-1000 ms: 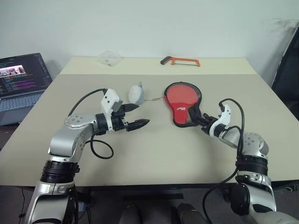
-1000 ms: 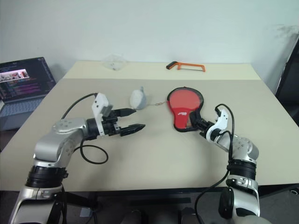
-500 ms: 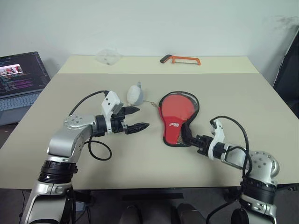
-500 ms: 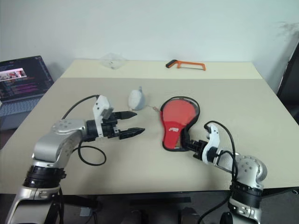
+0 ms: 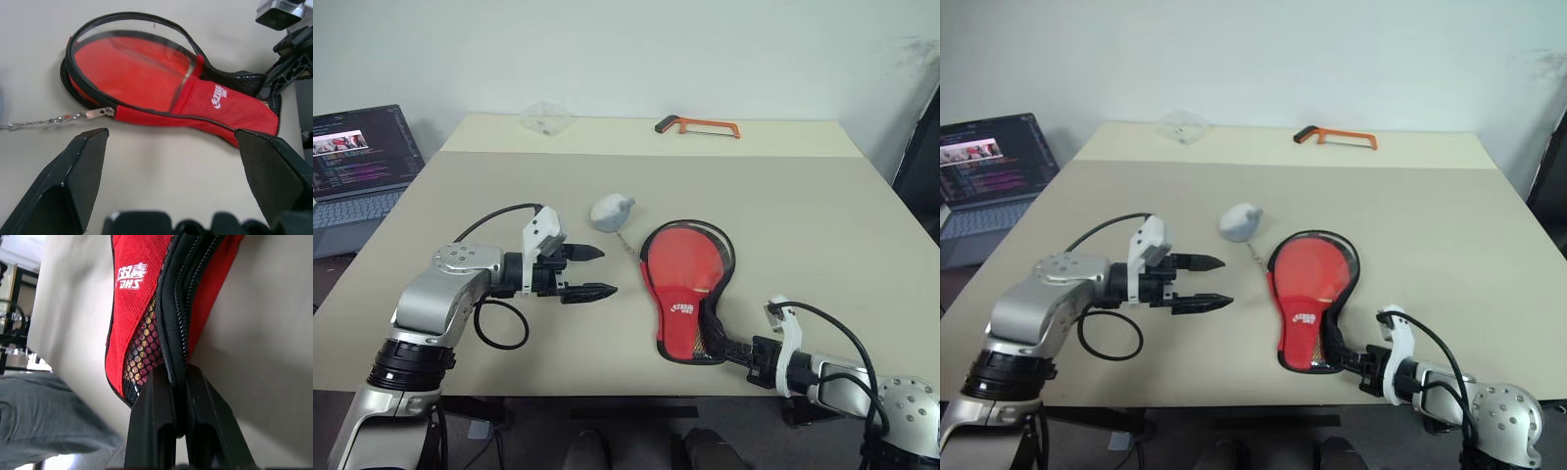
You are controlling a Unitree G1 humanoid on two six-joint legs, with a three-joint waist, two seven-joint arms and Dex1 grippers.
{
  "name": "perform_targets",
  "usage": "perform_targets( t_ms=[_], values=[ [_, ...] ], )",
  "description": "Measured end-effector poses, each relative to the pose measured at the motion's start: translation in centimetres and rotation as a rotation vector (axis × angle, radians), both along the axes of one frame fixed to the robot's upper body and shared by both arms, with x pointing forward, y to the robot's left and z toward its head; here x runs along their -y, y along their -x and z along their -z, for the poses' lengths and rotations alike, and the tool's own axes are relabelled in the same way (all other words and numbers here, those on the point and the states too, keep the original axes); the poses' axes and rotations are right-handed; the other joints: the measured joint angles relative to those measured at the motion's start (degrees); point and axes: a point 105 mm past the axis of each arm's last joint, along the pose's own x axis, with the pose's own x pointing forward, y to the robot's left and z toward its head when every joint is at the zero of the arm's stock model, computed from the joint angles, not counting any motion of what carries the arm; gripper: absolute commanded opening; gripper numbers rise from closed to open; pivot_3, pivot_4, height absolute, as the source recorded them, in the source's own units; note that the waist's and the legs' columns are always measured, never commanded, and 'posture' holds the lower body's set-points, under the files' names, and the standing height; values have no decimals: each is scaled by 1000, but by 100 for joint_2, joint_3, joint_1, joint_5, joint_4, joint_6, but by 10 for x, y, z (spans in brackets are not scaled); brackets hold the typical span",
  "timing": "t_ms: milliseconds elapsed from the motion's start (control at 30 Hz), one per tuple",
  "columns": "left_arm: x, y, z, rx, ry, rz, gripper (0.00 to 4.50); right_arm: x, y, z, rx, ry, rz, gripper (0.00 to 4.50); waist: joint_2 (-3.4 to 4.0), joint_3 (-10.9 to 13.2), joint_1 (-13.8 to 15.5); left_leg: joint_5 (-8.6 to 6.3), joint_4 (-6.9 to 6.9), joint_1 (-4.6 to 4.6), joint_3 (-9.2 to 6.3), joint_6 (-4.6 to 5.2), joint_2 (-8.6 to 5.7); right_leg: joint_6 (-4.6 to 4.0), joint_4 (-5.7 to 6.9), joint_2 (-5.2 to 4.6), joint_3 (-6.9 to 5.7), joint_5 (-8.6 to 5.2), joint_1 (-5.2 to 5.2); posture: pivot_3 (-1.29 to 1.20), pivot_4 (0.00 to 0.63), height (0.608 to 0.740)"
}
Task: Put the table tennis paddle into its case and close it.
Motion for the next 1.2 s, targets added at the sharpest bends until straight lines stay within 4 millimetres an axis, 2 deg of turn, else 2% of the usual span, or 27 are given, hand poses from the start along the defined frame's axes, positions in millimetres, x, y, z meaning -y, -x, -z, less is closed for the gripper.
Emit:
perform_targets(
  t_ms=[267, 500, 767, 867, 967, 1033, 1100, 1200],
  values=[
    [-2, 2, 0, -10, -14, 11, 4500, -2, 25, 7, -56, 16, -76, 33, -15, -10, 1, 0, 0, 0, -2, 0, 0, 0, 0, 0, 0, -1, 1, 0, 150, 740],
    [-2, 2, 1, -13, -17, 14, 4500, -3, 18, 6, -32, 79, -108, 33, -15, -10, 7, 0, 4, 1, -2, 1, 0, 0, 3, 1, 1, 0, 1, 0, 150, 740],
    [-2, 2, 1, -5, -20, 13, 4500, 6, 0, -6, 15, 100, -127, 2358, -16, -10, 15, 6, 33, 1, 1, 8, -5, 25, 4, -3, 12, 14, 11, 0, 150, 740],
    [-1, -1, 1, 9, -22, 3, 4500, 26, -11, -17, 54, 153, -95, 3318, -16, -10, 27, 14, 38, 1, 16, 20, -11, 40, 1, -13, 23, 26, 10, 0, 150, 740],
    [-4, -5, 5, 8, -24, -24, 4500, 55, -16, -27, 103, 277, -80, 4365, -16, -10, 94, 16, 39, 0, 19, 23, -11, 40, -1, -13, 23, 27, 8, 0, 150, 740],
    [-5, -10, 4, 28, -22, -47, 4500, 69, -20, -35, 151, 342, -77, 4468, -16, -10, 127, 16, 37, 0, 19, 23, -9, 39, -2, -11, 22, 26, 6, 0, 150, 740],
    [-5, -21, 1, 56, -8, -88, 4500, 76, -29, -47, 237, 371, -72, 4468, -17, -10, 140, 16, 38, 0, 18, 23, -7, 40, -1, -8, 21, 26, 6, 0, 150, 740],
    [-5, -41, -6, 106, 18, -170, 4500, 61, -57, -73, 471, 408, -71, 4468, -17, -10, 89, 16, 39, 4, 19, 23, -4, 40, 1, -2, 26, 31, 5, 0, 150, 740]
  ],
)
